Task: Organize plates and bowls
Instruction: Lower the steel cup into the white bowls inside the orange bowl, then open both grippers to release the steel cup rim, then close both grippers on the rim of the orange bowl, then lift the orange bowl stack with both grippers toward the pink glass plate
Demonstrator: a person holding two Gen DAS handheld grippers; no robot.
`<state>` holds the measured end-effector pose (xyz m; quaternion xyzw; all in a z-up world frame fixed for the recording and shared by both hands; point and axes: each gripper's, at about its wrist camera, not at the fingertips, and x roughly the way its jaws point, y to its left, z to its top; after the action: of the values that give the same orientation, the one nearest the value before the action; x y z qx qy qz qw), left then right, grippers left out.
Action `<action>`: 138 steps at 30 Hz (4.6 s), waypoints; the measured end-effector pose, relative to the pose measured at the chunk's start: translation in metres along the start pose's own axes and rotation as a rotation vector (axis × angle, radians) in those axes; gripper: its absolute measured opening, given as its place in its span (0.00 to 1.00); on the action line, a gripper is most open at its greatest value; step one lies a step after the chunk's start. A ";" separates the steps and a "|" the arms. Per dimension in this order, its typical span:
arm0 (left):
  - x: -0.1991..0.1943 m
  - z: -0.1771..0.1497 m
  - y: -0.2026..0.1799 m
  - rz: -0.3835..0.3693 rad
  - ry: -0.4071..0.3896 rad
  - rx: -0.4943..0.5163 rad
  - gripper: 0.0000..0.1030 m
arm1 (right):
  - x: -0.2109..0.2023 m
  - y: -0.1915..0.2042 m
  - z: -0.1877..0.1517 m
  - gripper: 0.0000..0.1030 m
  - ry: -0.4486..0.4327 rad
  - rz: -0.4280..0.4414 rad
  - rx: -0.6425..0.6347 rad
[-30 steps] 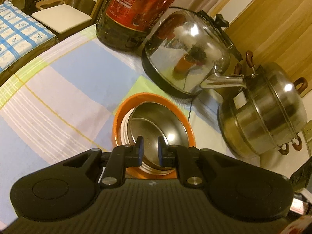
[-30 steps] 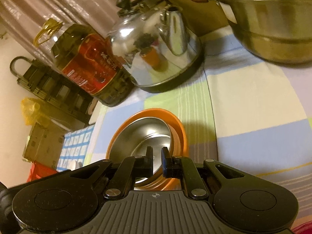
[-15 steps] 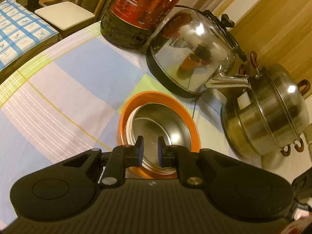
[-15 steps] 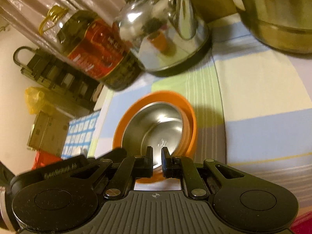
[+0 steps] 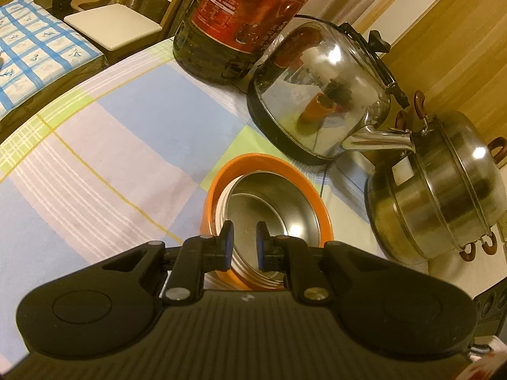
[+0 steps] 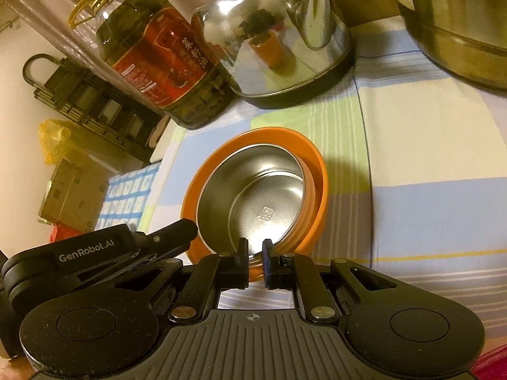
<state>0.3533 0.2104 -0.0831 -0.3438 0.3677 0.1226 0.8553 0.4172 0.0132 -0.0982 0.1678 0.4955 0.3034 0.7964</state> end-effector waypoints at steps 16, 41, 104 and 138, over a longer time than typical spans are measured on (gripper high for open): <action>-0.001 0.000 0.000 -0.015 -0.011 -0.005 0.11 | -0.007 -0.005 0.002 0.11 -0.024 0.004 0.025; 0.002 0.001 -0.006 0.085 -0.067 0.101 0.77 | -0.025 -0.045 0.018 0.78 -0.133 -0.104 0.099; 0.062 -0.007 0.026 0.020 0.011 -0.068 0.30 | 0.053 -0.055 0.023 0.32 -0.059 -0.032 0.149; 0.058 -0.013 0.021 0.026 0.034 -0.059 0.28 | 0.045 -0.060 0.018 0.31 -0.053 -0.026 0.191</action>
<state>0.3768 0.2150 -0.1411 -0.3662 0.3829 0.1383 0.8367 0.4672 -0.0028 -0.1546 0.2445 0.5030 0.2398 0.7935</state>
